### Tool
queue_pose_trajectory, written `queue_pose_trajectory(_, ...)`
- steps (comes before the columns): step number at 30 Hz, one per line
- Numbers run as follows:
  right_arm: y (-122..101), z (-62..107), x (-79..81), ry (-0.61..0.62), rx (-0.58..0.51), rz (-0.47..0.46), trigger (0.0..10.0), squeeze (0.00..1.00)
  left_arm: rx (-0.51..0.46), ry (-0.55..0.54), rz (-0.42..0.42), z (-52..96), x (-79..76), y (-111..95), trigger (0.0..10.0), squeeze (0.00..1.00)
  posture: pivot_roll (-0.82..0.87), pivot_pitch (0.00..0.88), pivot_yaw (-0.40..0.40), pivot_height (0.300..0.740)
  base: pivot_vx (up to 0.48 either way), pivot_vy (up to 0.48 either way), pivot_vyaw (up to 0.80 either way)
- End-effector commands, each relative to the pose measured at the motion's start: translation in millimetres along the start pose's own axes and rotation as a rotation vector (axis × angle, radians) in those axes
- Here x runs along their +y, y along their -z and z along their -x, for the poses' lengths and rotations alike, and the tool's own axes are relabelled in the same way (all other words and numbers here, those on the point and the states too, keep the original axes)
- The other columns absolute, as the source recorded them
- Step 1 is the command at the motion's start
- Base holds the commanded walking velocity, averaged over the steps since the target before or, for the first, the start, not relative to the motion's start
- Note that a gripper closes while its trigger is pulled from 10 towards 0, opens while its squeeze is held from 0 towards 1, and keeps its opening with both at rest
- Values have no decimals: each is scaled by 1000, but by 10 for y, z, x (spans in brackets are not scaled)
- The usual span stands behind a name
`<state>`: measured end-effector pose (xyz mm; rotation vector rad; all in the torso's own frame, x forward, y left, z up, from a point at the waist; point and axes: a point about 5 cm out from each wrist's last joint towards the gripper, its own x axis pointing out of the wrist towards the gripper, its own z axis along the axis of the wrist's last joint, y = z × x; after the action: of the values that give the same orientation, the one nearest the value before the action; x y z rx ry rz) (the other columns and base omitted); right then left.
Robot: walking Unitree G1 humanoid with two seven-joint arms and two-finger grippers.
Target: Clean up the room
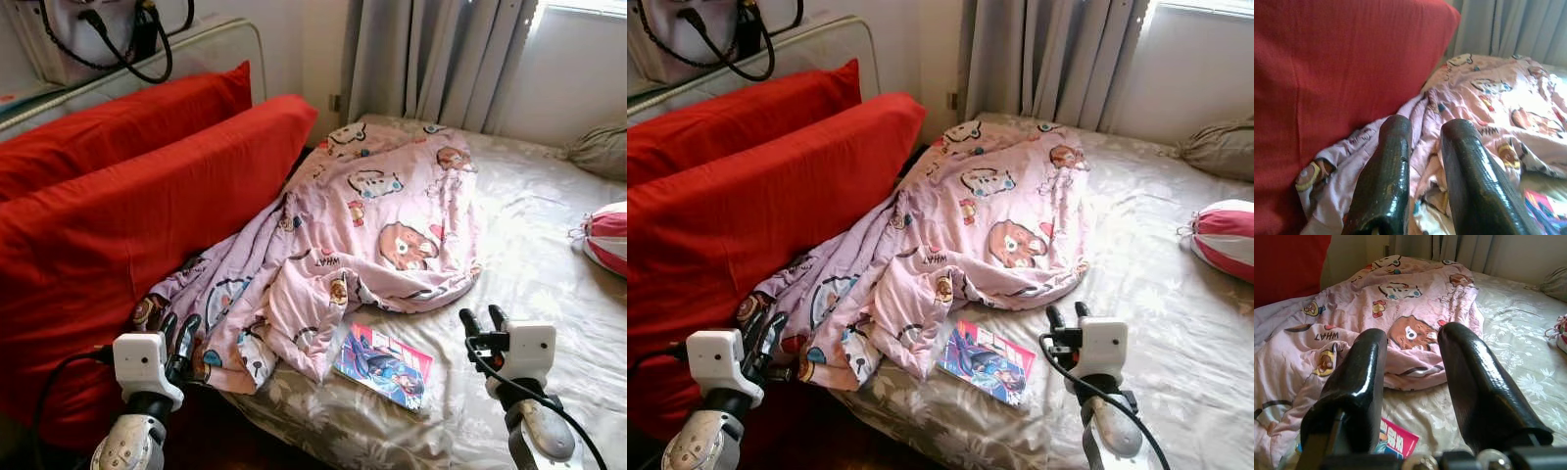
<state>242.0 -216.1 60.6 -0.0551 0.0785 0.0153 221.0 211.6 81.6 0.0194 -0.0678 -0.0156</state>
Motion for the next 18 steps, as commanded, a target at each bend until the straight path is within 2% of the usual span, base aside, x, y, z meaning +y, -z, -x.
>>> queue_pose_trajectory(1,-46,15,-8,-4,-17,10,10000,0,14,3,6,31,11,8,10000,0,4,0,-18,670,0,0,0)
queue_pose_trajectory(18,-9,51,14,-21,33,-4,10000,0,48,17,24,79,-43,10,10000,0,3,0,-23,660,0,0,0)
